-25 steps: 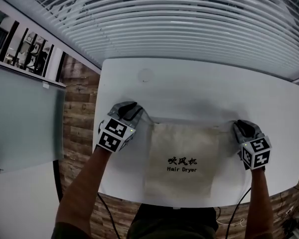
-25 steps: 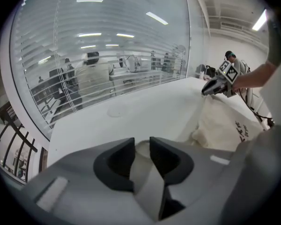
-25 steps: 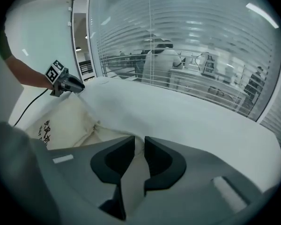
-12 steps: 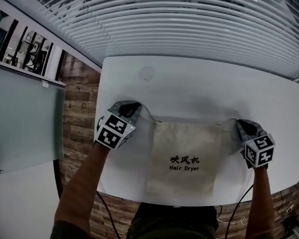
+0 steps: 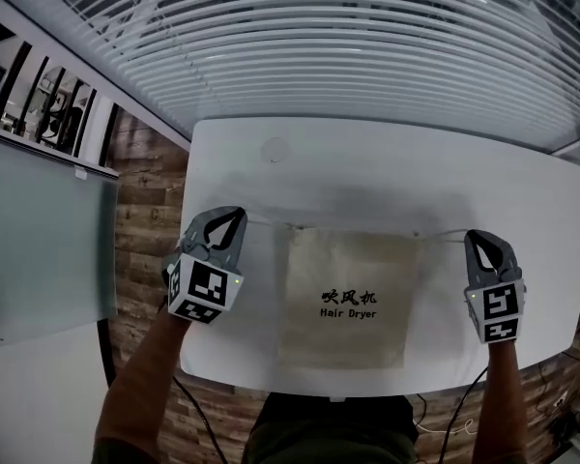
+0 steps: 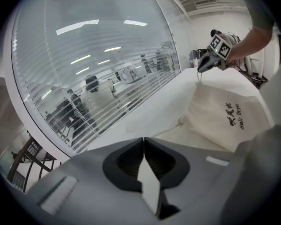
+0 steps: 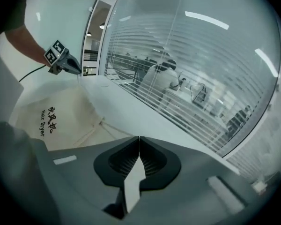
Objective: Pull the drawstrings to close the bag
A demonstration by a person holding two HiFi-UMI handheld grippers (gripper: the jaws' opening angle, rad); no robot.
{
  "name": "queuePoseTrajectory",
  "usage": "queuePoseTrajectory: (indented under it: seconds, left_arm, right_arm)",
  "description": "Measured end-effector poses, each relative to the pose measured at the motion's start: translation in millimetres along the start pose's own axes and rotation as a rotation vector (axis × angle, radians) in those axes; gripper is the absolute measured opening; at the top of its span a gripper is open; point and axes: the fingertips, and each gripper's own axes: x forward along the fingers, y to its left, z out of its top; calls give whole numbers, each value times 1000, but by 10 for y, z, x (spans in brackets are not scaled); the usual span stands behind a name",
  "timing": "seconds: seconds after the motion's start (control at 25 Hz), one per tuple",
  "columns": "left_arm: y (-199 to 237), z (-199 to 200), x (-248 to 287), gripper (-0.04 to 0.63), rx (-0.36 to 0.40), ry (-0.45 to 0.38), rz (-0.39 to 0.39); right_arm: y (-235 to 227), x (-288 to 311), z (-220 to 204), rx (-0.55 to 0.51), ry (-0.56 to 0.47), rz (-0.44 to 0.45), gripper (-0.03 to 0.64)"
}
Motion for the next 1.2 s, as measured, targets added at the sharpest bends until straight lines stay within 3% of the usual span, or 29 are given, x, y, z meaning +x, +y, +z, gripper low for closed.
queuePoseTrajectory:
  seconds: [0.16,0.4,0.56,0.88,1.0,1.2]
  left_arm:
    - [54,22,-246,11,9,-25,62]
    - [181,183,-722,11,23,-65,201]
    - [337,501,-1116,11,55,-122,289]
    - [615,827,-1560,11,80,-161,381]
    - [599,841,-1608,11,117,-172,408]
    - [500,396,-1321,11,180,-185,451]
  right_arm:
    - [-10,-200,101,-99,-39,-70,15]
    - [-112,-549,355,-159,-105,-167,15]
    - [-233,-913,725,-218,-167,-235,15]
    - [-448,-1326,1162,-255,-230,-311,14]
    - [-455,-1353,1103,-274,-256,-334,14]
    - [-153,-912,621,-263,-298,-364,14]
